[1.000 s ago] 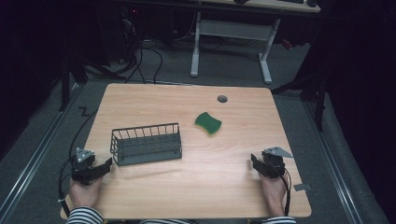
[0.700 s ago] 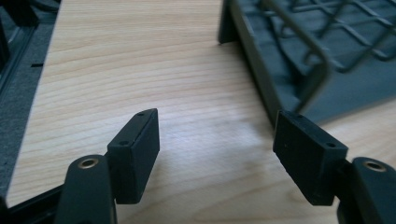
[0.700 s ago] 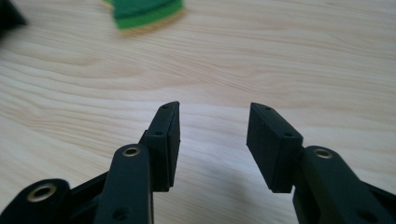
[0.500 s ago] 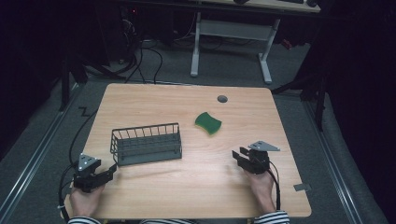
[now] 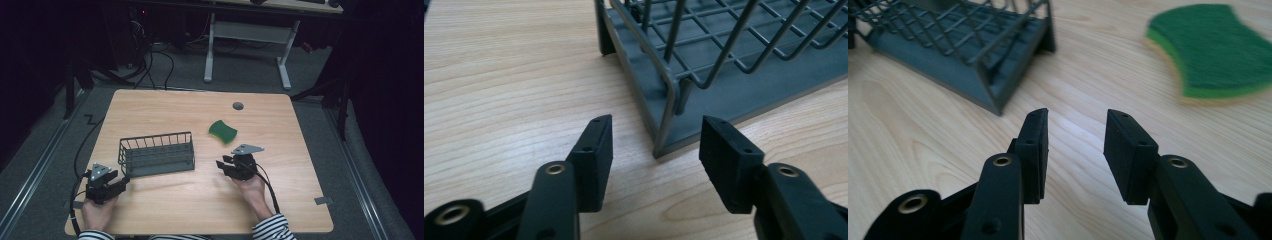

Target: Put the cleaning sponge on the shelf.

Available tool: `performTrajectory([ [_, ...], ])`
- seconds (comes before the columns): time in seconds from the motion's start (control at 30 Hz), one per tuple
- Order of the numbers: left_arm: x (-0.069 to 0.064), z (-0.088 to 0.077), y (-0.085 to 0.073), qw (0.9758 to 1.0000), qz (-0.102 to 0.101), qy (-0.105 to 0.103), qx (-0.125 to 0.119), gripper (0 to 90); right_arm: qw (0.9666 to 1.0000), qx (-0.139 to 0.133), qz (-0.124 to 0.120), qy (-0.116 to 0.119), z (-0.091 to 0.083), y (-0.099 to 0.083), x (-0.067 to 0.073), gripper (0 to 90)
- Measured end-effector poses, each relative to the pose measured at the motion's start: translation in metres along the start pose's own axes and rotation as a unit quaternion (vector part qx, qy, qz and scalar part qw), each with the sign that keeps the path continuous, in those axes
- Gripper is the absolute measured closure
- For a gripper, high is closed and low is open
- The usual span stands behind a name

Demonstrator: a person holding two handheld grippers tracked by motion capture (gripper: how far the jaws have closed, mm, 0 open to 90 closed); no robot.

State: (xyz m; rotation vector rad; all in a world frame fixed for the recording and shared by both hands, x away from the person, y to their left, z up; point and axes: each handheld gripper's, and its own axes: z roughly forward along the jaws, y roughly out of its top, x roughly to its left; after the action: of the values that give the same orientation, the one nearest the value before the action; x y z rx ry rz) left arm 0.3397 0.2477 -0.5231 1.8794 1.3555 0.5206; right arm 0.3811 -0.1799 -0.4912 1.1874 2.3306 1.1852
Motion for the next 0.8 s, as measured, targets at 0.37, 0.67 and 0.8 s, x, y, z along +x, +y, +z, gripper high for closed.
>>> performTrajectory([
  [0.37,-0.003,0.008,0.004,0.9999,-0.002,-0.009,0.006,60.9,0.9981,0.024,-0.030,0.048,0.040,0.014,0.034,66.2],
  [0.67,-0.003,0.008,0.006,0.9999,-0.004,-0.010,0.005,68.2,0.9972,0.038,-0.028,0.058,0.056,0.018,0.039,73.6],
  [0.8,-0.002,0.007,0.007,0.9999,0.000,-0.010,0.007,72.8,0.9971,0.037,-0.031,0.059,0.059,0.021,0.040,79.5],
])
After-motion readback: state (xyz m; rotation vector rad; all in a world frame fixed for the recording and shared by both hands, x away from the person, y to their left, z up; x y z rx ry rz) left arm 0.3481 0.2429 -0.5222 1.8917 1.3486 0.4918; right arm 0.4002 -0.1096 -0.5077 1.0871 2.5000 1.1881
